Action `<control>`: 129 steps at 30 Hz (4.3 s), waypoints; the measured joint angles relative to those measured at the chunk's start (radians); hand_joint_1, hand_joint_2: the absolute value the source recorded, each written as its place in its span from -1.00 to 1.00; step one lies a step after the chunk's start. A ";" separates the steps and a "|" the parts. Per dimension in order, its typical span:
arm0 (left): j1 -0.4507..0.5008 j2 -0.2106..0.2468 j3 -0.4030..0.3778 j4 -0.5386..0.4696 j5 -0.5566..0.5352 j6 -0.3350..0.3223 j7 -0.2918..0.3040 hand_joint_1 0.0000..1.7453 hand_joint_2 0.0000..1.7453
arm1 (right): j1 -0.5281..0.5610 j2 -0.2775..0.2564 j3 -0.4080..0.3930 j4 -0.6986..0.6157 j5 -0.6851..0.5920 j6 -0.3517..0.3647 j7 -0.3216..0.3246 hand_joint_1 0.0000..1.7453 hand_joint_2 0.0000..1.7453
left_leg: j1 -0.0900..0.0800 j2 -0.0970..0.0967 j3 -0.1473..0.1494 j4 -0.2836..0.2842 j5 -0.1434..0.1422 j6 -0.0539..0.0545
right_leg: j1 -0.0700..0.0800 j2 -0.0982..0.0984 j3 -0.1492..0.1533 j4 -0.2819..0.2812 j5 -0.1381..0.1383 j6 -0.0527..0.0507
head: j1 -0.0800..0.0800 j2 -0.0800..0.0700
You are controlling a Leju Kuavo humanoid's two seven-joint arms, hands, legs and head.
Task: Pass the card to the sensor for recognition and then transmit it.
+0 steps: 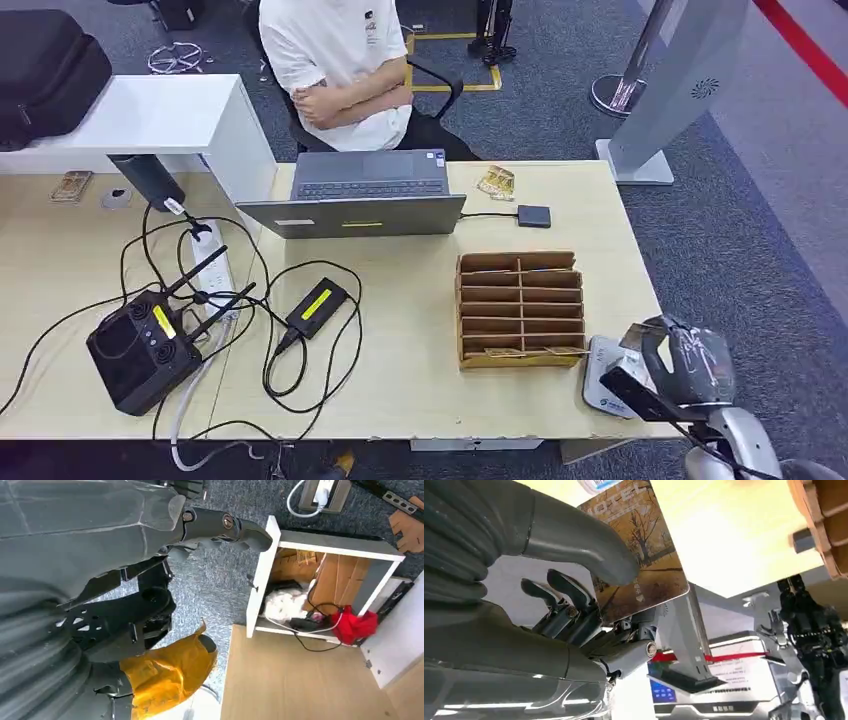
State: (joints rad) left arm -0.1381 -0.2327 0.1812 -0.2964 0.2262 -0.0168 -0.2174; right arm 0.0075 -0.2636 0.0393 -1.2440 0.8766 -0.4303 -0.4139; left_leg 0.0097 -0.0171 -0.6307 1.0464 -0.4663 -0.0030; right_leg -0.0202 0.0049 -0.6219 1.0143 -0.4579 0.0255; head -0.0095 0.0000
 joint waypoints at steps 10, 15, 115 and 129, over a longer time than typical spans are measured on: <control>0.000 0.000 0.014 0.000 -0.008 -0.008 0.000 -1.00 1.00 | 0.030 0.024 -0.016 0.032 -0.009 0.031 -0.018 1.00 1.00 | 0.000 0.003 0.001 0.000 -0.001 -0.002 | 0.002 0.004 0.000 0.000 0.000 -0.001 | 0.000 0.000; 0.000 -0.004 0.023 0.000 -0.010 -0.008 0.002 -1.00 1.00 | 0.027 0.034 -0.015 0.052 0.006 0.034 -0.024 1.00 1.00 | 0.000 0.004 0.002 0.000 -0.001 -0.002 | 0.002 0.004 0.001 0.000 0.000 -0.001 | 0.000 0.000; -0.035 -0.020 -0.031 0.011 0.046 0.092 0.007 -1.00 1.00 | -0.285 0.254 0.444 -0.131 0.172 -0.265 0.049 -1.00 1.00 | 0.007 0.013 -0.013 0.002 0.003 -0.010 | 0.008 0.015 -0.017 0.000 0.010 -0.007 | 0.000 0.000; -0.028 0.004 -0.031 0.014 0.065 0.065 -0.018 -1.00 1.00 | -0.095 0.198 0.258 -0.212 0.138 -0.265 -0.003 -1.00 1.00 | 0.009 0.016 -0.013 0.002 0.004 -0.011 | 0.011 0.017 -0.019 0.001 0.011 -0.010 | 0.000 0.000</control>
State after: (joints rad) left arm -0.1660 -0.2289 0.1503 -0.2819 0.2915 0.0484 -0.2354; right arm -0.0873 -0.0652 0.2971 -1.4561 1.0151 -0.6958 -0.4170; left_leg 0.0186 -0.0012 -0.6439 1.0479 -0.4623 -0.0139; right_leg -0.0096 0.0215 -0.6407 1.0150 -0.4472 0.0150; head -0.0091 0.0000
